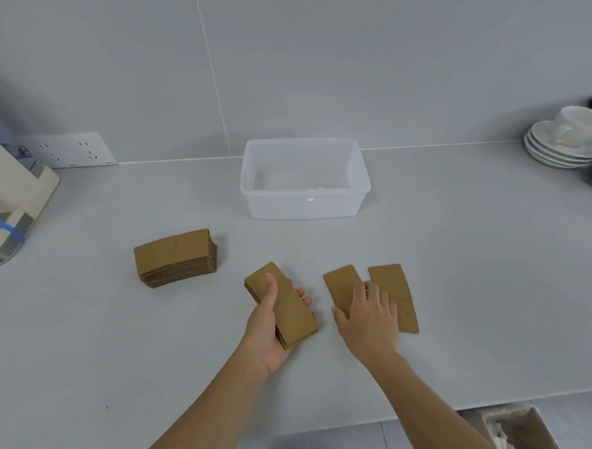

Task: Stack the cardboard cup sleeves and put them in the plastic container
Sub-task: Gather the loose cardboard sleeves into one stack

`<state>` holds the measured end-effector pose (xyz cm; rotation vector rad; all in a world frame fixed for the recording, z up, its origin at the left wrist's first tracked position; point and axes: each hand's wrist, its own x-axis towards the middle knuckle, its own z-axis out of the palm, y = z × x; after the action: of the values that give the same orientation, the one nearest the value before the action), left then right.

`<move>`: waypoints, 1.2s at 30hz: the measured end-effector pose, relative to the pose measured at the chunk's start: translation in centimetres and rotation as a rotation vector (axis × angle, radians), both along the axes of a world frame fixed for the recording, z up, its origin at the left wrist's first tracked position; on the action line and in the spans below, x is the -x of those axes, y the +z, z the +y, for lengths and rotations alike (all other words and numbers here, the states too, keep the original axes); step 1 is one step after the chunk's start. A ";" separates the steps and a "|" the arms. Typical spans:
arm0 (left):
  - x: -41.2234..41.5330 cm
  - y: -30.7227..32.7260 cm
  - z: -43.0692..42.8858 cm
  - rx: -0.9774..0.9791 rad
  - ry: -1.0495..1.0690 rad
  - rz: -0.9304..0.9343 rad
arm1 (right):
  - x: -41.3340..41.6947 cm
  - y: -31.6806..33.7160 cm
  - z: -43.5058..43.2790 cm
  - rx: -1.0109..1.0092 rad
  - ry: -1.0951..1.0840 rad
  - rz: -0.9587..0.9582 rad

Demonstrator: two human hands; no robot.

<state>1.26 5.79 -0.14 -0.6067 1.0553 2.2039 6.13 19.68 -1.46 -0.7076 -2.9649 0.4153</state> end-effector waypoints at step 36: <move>0.6 0.2 -2.2 -0.157 -0.089 0.028 | 1.9 3.6 -7.8 0.307 0.326 0.211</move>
<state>0.61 3.62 0.03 -0.4517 0.8949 2.1976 4.28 11.90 2.15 -0.1745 -2.8403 0.9194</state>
